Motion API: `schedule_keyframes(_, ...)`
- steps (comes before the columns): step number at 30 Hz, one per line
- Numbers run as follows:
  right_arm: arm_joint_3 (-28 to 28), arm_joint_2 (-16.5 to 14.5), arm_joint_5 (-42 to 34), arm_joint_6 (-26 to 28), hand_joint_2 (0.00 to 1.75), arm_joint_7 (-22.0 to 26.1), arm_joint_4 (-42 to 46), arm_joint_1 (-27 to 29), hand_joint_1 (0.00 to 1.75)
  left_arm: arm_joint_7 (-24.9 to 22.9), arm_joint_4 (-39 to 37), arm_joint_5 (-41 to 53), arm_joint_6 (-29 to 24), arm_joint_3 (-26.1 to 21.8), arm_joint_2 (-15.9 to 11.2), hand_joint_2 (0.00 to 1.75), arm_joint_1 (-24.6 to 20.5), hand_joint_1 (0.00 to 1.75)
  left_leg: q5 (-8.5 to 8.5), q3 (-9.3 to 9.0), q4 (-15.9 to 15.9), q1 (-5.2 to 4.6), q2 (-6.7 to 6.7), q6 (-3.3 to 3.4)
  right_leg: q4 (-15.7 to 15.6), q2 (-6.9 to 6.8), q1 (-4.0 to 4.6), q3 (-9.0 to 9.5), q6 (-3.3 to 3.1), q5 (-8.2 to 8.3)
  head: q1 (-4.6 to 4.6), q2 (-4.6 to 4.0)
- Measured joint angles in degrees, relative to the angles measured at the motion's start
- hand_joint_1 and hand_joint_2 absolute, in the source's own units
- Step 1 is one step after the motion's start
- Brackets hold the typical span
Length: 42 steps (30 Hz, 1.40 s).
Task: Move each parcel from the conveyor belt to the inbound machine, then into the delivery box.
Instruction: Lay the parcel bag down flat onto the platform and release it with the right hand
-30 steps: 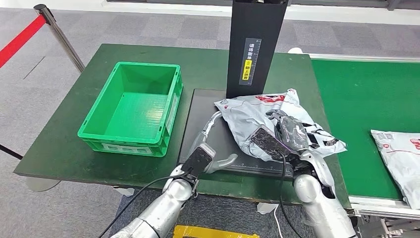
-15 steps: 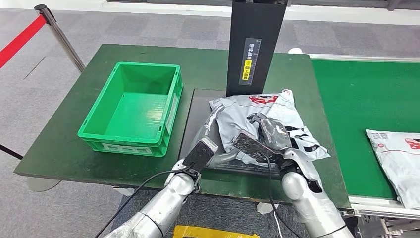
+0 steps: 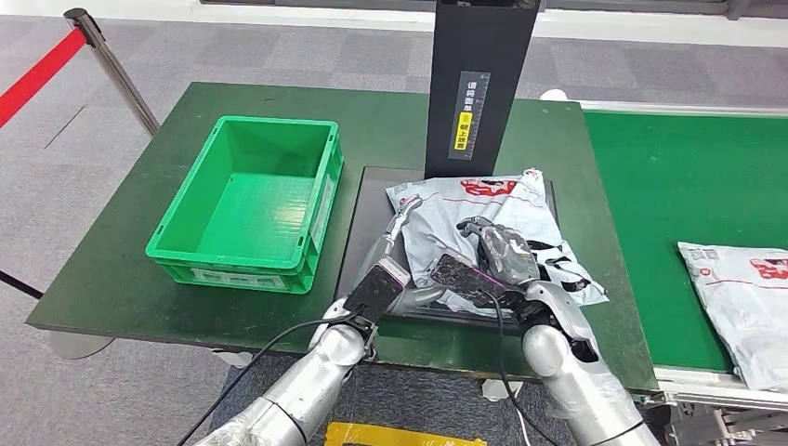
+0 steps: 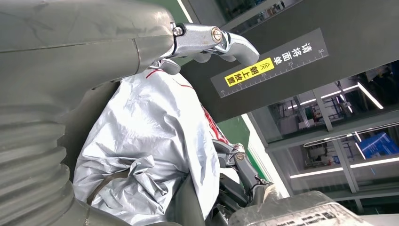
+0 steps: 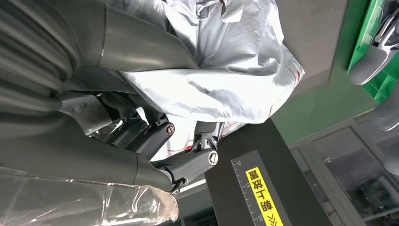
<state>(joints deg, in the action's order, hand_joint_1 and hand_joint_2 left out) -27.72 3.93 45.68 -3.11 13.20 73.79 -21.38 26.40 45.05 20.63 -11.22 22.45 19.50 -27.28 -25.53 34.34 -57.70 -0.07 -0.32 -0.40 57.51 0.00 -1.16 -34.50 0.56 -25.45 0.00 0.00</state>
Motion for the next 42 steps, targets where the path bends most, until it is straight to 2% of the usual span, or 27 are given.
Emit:
schedule_keyframes(15,-0.4,0.0,-0.9,-0.8,1.75,0.5,-0.1,0.1,1.75,-0.2,-0.3,0.0,-0.5,0.0,0.0,1.75,-0.2,0.00,0.00,0.00,0.0,0.00,0.00,0.00,0.0,0.00,0.00,0.00,0.00,0.00,0.00,0.00)
schedule_keyframes(23,-3.3,-0.5,-2.3,-2.7,1.75,1.3,0.3,0.0,1.75,0.8,-2.6,-0.4,-0.7,0.0,0.0,1.75,-1.5,0.00,0.00,0.00,0.0,0.01,0.00,0.00,0.0,0.00,0.01,0.00,0.00,0.00,0.01,0.00)
schedule_keyframes(28,-6.0,-1.1,-5.4,-4.5,1.75,2.2,-1.2,-2.3,1.75,1.1,-5.2,-2.9,-1.4,0.9,0.0,1.75,-3.1,0.00,0.01,-0.02,0.0,0.01,0.05,0.00,0.0,0.07,0.00,0.00,0.00,0.01,0.00,0.00)
schedule_keyframes(42,-9.9,-1.7,-7.1,-3.7,1.75,3.4,-6.6,-4.1,1.75,1.9,-8.6,-4.2,-3.0,1.3,0.0,1.75,-3.9,0.00,0.02,0.00,0.0,0.01,-0.03,0.01,0.0,-0.03,0.00,0.03,0.01,0.01,0.00,0.00)
